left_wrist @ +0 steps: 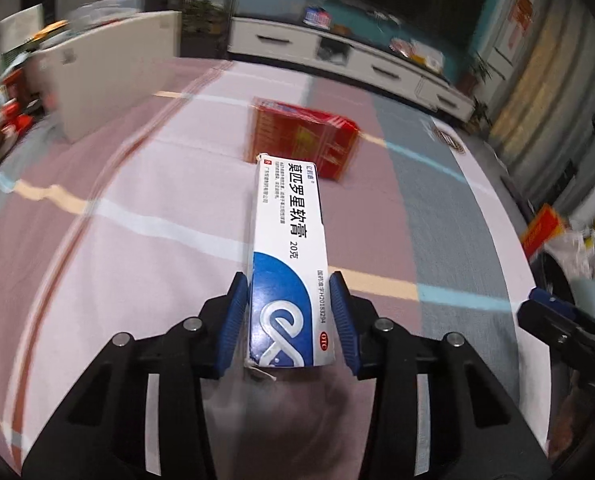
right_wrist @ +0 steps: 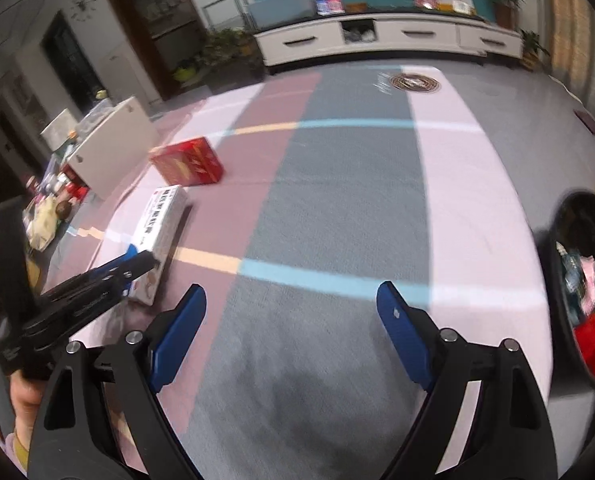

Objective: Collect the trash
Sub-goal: 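Grasp the white medicine box with the left tool while the right grasps the red cigarette box, then lift both boxes off the table and turn toward the black bin, then regrip the white medicine box upright in the left tool, then carry the white box and red box over the black bin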

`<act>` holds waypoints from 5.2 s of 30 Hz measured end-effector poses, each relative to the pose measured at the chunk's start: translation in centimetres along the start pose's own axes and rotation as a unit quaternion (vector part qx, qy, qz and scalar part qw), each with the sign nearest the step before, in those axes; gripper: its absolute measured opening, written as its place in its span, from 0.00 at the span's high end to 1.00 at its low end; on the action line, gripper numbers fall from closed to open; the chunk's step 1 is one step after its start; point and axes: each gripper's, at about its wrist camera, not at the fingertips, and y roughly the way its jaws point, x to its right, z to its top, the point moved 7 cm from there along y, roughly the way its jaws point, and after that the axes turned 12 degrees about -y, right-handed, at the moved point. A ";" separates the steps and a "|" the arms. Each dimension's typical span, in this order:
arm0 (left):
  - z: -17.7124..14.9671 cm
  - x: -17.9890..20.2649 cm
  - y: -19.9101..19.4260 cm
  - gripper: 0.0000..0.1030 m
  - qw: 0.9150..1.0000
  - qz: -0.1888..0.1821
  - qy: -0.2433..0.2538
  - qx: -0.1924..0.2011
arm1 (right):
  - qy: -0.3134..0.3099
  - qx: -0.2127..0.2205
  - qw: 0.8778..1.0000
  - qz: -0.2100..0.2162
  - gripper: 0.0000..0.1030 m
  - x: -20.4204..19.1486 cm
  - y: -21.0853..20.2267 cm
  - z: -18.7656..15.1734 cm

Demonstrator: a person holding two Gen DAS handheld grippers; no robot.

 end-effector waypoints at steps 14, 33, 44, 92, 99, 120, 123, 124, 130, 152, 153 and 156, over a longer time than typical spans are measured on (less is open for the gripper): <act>4.4 -5.5 -0.1 0.57 0.997 0.016 -0.067 0.022 | -0.182 0.026 0.982 0.052 0.17 -6.3 10.3 9.6; 6.6 -5.4 0.4 0.57 0.997 0.021 -0.064 0.031 | -0.284 0.002 0.951 0.118 0.76 -10.4 15.1 11.5; 4.2 -2.3 -2.2 0.57 0.999 0.010 -0.025 0.033 | -0.202 0.039 0.973 0.100 0.78 -9.5 7.0 7.6; -8.7 21.7 -10.0 0.57 0.968 -0.073 0.237 0.033 | 0.087 0.120 0.986 -0.071 0.78 9.3 -16.2 -7.0; -9.9 24.7 -8.7 0.64 0.962 -0.091 0.259 0.013 | 0.113 0.122 0.982 -0.084 0.78 12.0 -16.9 -8.6; -17.9 18.3 -0.7 0.41 0.972 -0.007 0.174 -0.159 | 0.132 0.119 0.981 -0.075 0.78 13.0 -16.5 -10.5; -17.8 18.9 -0.8 0.60 0.970 -0.019 0.183 -0.159 | 0.132 0.118 0.981 -0.077 0.78 13.0 -16.5 -10.4; -17.8 19.0 -0.8 0.64 0.969 -0.021 0.187 -0.158 | 0.131 0.118 0.981 -0.077 0.78 12.9 -16.5 -10.4; -17.5 20.3 -1.8 0.77 0.966 -0.037 0.214 -0.136 | 0.123 0.117 0.983 -0.077 0.78 12.6 -16.2 -10.2; -13.4 23.4 -5.2 0.77 0.966 -0.053 0.252 -0.041 | 0.116 0.127 0.981 -0.084 0.78 12.2 -16.8 -9.6; -13.4 23.6 -5.3 0.77 0.965 -0.054 0.254 -0.039 | 0.117 0.128 0.981 -0.086 0.78 12.3 -16.9 -9.7; -13.4 24.3 -5.5 0.77 0.963 -0.058 0.261 -0.035 | 0.121 0.130 0.980 -0.088 0.78 12.6 -17.1 -9.9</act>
